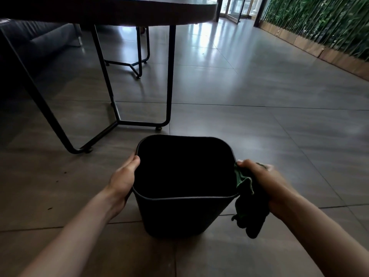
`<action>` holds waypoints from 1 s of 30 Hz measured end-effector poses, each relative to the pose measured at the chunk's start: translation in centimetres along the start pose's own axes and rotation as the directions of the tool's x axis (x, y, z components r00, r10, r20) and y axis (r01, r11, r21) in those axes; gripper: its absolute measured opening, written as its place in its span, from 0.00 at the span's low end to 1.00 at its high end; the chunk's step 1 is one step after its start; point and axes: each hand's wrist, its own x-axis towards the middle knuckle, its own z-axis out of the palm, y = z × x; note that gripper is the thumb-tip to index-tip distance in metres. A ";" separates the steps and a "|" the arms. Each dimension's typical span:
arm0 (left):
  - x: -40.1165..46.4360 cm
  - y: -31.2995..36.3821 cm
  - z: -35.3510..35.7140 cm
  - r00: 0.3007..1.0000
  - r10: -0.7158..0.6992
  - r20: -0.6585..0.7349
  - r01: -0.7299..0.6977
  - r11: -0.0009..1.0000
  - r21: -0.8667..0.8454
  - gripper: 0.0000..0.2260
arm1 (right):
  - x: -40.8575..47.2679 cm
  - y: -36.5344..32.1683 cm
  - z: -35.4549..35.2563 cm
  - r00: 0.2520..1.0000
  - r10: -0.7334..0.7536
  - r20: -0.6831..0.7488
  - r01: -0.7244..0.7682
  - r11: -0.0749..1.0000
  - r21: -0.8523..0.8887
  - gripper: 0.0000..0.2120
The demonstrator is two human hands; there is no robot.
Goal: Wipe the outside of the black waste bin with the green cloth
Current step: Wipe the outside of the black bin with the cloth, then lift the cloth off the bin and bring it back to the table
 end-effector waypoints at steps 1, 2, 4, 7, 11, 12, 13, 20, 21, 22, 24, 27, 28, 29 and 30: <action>0.1 -0.2 0.1 1.000 0.005 0.007 -0.005 1.000 0.024 0.20 | -0.2 -0.1 0.0 1.000 -0.010 -0.003 0.010 1.000 -0.016 0.15; 0.2 -0.4 0.1 1.000 0.013 0.012 -0.014 0.999 0.047 0.19 | -0.3 -0.1 0.0 1.000 -0.019 -0.004 0.019 0.999 -0.037 0.14; 0.5 -0.8 0.1 0.999 0.035 0.015 -0.037 0.996 0.085 0.19 | -0.5 -0.2 -0.1 0.999 -0.034 -0.002 0.033 0.995 -0.098 0.10; 0.8 -0.9 -0.3 0.997 0.074 0.032 -0.078 0.984 0.162 0.18 | -0.5 -0.1 -0.3 0.998 -0.067 0.004 0.067 0.985 -0.160 0.07; 0.6 -0.8 -0.2 0.993 0.118 -0.010 -0.111 0.955 0.277 0.19 | 0.2 0.2 -0.5 0.994 -0.104 0.021 0.106 0.967 -0.230 0.12; 0.5 -0.9 -0.1 0.991 0.131 -0.033 -0.116 0.948 0.297 0.19 | 0.5 0.4 -0.5 0.993 -0.121 0.007 0.118 0.959 -0.256 0.12; 0.5 -0.9 0.1 0.987 0.147 -0.059 -0.120 0.939 0.323 0.18 | 0.7 0.5 -0.5 0.991 -0.136 -0.007 0.129 0.951 -0.281 0.12; 0.0 -1.1 1.1 0.973 0.192 -0.130 -0.130 0.916 0.378 0.18 | 1.0 0.9 -0.5 0.987 -0.161 -0.011 0.145 0.917 -0.373 0.21; -0.1 -1.1 1.3 0.971 0.196 -0.138 -0.131 0.916 0.379 0.18 | 1.0 0.8 -0.5 0.987 -0.160 -0.005 0.146 0.909 -0.390 0.22; -0.2 -1.1 1.3 0.969 0.198 -0.151 -0.127 0.916 0.381 0.18 | 1.0 0.9 -0.5 0.987 -0.160 0.001 0.147 0.905 -0.400 0.23; 0.0 -1.2 1.3 0.967 0.210 -0.147 -0.134 0.902 0.411 0.17 | 0.9 0.8 -0.5 0.987 -0.159 0.001 0.145 0.896 -0.419 0.23; 0.4 -1.0 0.6 0.982 0.136 -0.128 -0.056 0.869 0.491 0.18 | 0.6 0.1 -0.4 0.989 -0.149 0.004 0.133 0.871 -0.473 0.21; 0.4 -0.7 0.3 0.987 0.094 -0.130 -0.014 0.859 0.511 0.20 | 0.4 -0.3 -0.5 0.990 -0.139 0.013 0.128 0.862 -0.490 0.20; 0.5 -0.4 0.2 0.989 0.049 -0.137 0.030 0.854 0.519 0.21 | 0.1 -0.8 -0.6 0.992 -0.123 0.024 0.118 0.853 -0.509 0.20; 0.7 -0.4 0.1 0.989 0.007 -0.146 0.071 0.852 0.519 0.22 | 0.0 -1.1 -0.6 0.994 -0.105 0.032 0.106 0.842 -0.529 0.19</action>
